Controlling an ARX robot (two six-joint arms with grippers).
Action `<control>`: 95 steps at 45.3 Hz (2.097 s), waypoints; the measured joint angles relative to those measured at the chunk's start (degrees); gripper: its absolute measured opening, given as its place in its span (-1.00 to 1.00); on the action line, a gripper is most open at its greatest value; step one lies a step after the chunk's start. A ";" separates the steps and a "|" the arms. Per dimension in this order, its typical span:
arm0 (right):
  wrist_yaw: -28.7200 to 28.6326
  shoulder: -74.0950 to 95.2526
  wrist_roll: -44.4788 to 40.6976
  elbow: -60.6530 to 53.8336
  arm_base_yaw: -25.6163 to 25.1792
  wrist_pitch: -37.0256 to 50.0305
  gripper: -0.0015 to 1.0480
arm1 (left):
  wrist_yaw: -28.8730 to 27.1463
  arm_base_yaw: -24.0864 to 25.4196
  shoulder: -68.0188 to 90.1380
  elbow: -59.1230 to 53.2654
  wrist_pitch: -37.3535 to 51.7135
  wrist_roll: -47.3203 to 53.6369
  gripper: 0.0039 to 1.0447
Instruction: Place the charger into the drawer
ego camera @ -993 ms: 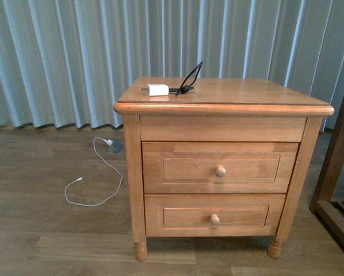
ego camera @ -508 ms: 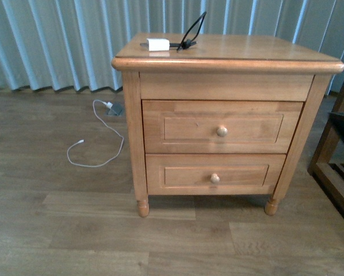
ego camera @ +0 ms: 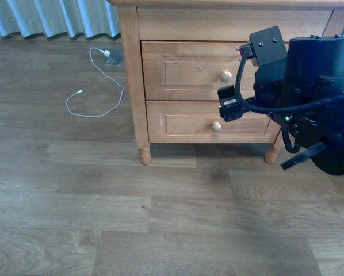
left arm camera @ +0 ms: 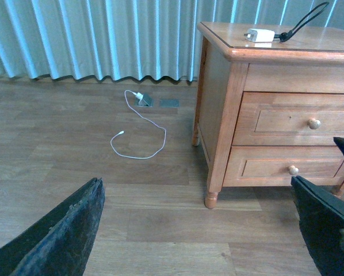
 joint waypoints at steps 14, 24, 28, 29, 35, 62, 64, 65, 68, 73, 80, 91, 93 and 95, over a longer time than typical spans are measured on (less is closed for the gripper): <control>0.87 11.06 0.13 16.41 1.44 -4.61 0.84 | 0.00 0.00 0.00 0.02 0.00 0.00 0.89; 1.09 13.79 0.44 22.51 2.54 -6.88 0.84 | 0.00 0.00 0.00 0.00 0.00 0.00 0.89; 1.70 15.10 0.52 25.73 2.64 -7.56 0.84 | 0.00 0.00 0.00 0.00 0.00 0.00 0.89; 1.84 15.39 0.63 26.38 2.64 -7.93 0.84 | 0.00 0.00 0.00 0.00 0.00 0.00 0.89; 2.12 16.61 0.85 29.66 2.47 -9.44 0.84 | 0.00 0.00 0.00 0.00 0.00 0.00 0.89; 5.07 20.04 2.36 33.51 1.27 -10.75 0.62 | -0.02 0.00 0.00 0.00 0.00 0.00 0.89; 4.79 20.04 2.54 33.27 1.18 -10.43 0.70 | 0.00 0.00 0.00 0.00 0.00 0.00 0.89; 4.63 20.02 2.58 33.09 1.16 -10.12 0.76 | 0.00 0.00 0.00 0.00 0.00 0.00 0.89; 4.50 19.91 2.67 32.63 1.18 -9.51 0.87 | 0.00 0.00 0.00 0.00 0.00 0.00 0.89; 4.46 19.34 2.86 31.63 1.18 -9.18 0.83 | -0.02 0.00 0.00 0.02 0.00 0.00 0.89; 4.02 18.27 3.04 30.67 1.33 -8.41 0.84 | 0.00 0.00 0.00 0.00 0.00 0.00 0.89; 3.56 17.55 2.91 30.16 1.81 -8.20 0.79 | 0.00 0.00 0.00 0.02 0.00 0.00 0.89; 3.58 17.55 2.91 30.27 1.81 -8.50 0.63 | 0.00 0.00 0.00 0.00 0.00 0.00 0.89; 3.58 17.55 2.91 30.36 1.81 -8.74 0.46 | 0.00 0.00 0.00 0.00 0.00 0.00 0.89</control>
